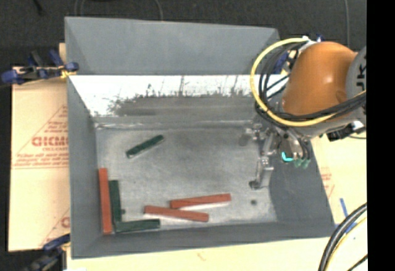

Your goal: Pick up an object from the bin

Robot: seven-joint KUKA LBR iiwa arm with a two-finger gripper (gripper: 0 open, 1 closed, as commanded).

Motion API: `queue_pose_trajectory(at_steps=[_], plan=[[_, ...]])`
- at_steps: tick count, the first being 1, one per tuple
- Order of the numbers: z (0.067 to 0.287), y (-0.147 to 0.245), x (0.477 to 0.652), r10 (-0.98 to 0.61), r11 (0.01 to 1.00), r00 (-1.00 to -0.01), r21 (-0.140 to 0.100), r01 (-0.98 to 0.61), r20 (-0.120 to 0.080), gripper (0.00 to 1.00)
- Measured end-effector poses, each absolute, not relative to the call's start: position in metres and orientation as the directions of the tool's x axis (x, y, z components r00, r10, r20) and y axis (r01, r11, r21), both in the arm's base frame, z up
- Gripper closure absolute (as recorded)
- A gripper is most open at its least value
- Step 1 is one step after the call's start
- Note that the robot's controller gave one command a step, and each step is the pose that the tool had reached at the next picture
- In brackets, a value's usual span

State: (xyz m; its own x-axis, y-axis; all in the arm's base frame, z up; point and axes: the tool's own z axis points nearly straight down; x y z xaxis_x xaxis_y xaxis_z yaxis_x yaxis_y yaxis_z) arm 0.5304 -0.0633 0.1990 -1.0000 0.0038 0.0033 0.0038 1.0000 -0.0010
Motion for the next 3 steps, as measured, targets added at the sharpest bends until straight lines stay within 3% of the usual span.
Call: queue_pose_trajectory(at_steps=[1, 2, 3], plan=[[0.203, -0.063, 0.532, 0.002, 1.000, -1.000, -0.002, 0.002, -0.004, 0.00], [0.125, -0.029, 0.512, -0.053, 0.999, -0.999, -0.002, -0.053, -0.008, 0.00], [0.105, -0.012, 0.510, 0.044, 0.999, -0.999, 0.001, 0.044, 0.003, 0.00]])
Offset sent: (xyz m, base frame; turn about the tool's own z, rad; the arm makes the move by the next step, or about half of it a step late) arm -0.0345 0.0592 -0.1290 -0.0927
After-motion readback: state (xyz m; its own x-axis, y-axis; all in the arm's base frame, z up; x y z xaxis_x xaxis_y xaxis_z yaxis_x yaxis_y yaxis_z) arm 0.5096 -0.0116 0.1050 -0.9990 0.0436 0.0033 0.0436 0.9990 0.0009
